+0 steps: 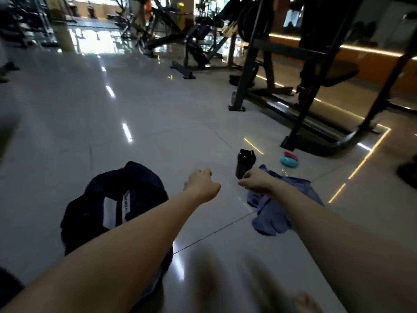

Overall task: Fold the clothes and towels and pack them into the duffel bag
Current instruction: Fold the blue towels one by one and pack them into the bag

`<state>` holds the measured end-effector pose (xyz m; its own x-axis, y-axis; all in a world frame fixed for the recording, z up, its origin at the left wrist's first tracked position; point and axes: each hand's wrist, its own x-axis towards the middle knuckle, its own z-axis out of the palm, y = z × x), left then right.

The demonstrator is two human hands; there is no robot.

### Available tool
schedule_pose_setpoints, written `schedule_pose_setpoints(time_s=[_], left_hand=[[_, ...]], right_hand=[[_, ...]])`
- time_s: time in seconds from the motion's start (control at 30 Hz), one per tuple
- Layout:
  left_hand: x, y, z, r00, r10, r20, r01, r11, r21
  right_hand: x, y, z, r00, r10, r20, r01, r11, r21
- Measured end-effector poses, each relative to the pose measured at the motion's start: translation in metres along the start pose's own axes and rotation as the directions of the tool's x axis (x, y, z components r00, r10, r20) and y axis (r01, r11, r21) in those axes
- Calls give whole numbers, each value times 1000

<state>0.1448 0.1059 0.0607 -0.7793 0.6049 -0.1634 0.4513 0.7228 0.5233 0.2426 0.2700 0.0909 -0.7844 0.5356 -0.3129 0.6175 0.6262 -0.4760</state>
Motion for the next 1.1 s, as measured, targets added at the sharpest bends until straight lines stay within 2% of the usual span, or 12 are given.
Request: schedule_pose_setpoints(time_s=[0.13,0.33,0.43,0.53,0.63,0.73,0.83,0.87,0.93,1.0,1.03,1.1], left_hand=[[29,39,51,983,109,151,-111,994,3],[75,67,142,919,181,350,-191,982,-7],[91,74,190,886,232,401,-291,952,92],[103,66,238,818,315,481,-466,854,233],[110,40,274,716,394,577,-637,706,309],[106,30,288,702,467,538,-698,601,390],[106,38,280,689,477,546,-723,505,471],[108,41,273,700,458,547,-711,517,477],[112,45,250,769,427,475,-624,662,414],[122,49,222,855,379,352,-468,857,213],[129,55,208,884,358,301,-401,911,96],[140,76,180,910,343,235,-311,936,-162]], right_hand=[[20,63,-6,990,131,-55,-134,990,-50],[54,176,28,967,254,31,-249,961,-124],[73,219,60,961,262,84,-251,961,-118],[87,249,95,943,286,169,-261,952,-156],[82,262,120,961,263,90,-223,923,-312],[75,263,133,972,233,4,-211,887,-411],[69,253,129,932,342,120,-250,846,-471],[65,249,124,932,337,133,-232,838,-494],[55,246,114,932,345,112,-254,841,-477],[47,242,102,928,367,61,-314,861,-399],[45,238,94,937,350,17,-326,888,-325],[45,227,76,954,279,-105,-292,947,-136]])
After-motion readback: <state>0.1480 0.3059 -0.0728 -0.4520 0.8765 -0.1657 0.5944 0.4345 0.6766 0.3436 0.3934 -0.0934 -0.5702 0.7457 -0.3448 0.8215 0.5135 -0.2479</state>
